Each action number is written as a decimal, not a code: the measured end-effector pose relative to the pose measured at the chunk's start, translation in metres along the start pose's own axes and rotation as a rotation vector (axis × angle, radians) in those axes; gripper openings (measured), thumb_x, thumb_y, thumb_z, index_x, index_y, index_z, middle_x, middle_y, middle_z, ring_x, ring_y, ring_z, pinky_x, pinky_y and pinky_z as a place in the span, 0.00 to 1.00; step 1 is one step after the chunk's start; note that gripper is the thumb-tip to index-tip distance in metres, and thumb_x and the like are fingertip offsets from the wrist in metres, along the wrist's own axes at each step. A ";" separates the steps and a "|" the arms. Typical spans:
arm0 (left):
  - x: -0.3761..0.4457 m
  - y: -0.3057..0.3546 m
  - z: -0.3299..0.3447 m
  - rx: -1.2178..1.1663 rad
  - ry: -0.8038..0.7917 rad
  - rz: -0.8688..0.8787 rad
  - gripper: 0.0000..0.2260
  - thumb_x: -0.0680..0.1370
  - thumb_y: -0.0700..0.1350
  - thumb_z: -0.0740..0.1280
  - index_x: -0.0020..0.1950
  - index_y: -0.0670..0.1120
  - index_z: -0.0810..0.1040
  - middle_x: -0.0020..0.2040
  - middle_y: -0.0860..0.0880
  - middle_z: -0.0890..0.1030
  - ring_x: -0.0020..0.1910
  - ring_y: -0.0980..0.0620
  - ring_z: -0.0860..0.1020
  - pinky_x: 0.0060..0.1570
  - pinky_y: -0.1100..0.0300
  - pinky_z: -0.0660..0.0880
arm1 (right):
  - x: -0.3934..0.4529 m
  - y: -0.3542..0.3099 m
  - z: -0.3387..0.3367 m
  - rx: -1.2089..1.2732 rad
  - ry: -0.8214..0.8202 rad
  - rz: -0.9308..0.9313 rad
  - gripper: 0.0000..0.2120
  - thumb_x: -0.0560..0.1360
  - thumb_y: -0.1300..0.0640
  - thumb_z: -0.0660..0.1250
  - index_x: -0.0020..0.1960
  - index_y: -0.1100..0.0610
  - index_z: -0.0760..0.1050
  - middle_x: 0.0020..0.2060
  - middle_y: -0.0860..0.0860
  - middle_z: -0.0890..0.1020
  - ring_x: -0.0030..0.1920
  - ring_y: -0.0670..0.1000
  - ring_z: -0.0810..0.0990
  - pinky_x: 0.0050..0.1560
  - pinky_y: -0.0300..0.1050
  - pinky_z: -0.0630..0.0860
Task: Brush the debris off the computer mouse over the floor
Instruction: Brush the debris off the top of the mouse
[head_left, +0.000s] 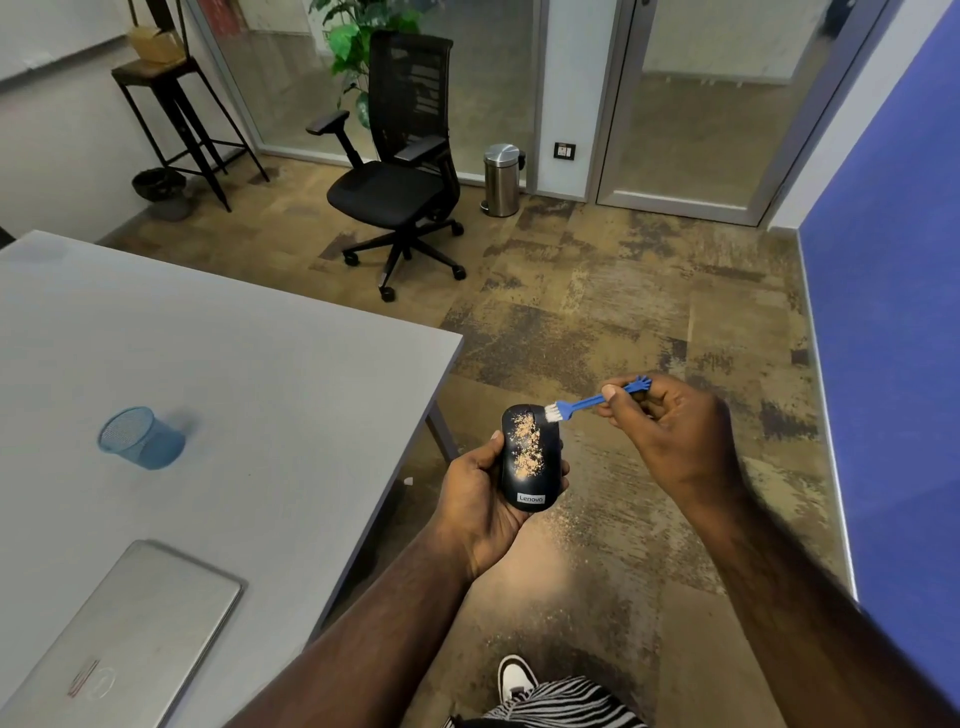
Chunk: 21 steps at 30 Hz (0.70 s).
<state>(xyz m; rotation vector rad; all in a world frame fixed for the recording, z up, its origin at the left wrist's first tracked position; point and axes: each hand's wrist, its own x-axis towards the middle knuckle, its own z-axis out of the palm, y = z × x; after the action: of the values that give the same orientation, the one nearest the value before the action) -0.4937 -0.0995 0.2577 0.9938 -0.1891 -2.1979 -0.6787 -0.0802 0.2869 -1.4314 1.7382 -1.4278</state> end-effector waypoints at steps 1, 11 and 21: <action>0.000 0.000 0.000 0.000 0.001 -0.002 0.23 0.83 0.50 0.51 0.67 0.34 0.71 0.61 0.34 0.77 0.49 0.38 0.79 0.50 0.48 0.79 | 0.001 0.001 -0.001 -0.003 0.008 0.004 0.05 0.74 0.50 0.71 0.45 0.39 0.80 0.38 0.48 0.86 0.40 0.51 0.87 0.42 0.60 0.84; -0.002 0.000 -0.001 0.017 0.005 0.006 0.23 0.83 0.50 0.51 0.66 0.34 0.72 0.59 0.34 0.78 0.48 0.39 0.80 0.51 0.48 0.79 | 0.000 0.002 -0.002 -0.032 0.017 0.011 0.07 0.75 0.53 0.72 0.46 0.40 0.80 0.38 0.47 0.86 0.40 0.49 0.87 0.43 0.59 0.84; -0.003 0.001 -0.001 0.018 0.002 0.001 0.23 0.83 0.50 0.51 0.68 0.34 0.71 0.59 0.34 0.78 0.49 0.38 0.79 0.48 0.49 0.80 | 0.001 0.003 -0.003 -0.019 0.016 0.013 0.08 0.76 0.54 0.71 0.48 0.41 0.80 0.38 0.47 0.86 0.41 0.49 0.87 0.44 0.59 0.84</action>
<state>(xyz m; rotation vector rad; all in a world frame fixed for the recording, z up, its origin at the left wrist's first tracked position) -0.4904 -0.0980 0.2594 1.0053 -0.2087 -2.1983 -0.6830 -0.0803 0.2854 -1.4200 1.7720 -1.4231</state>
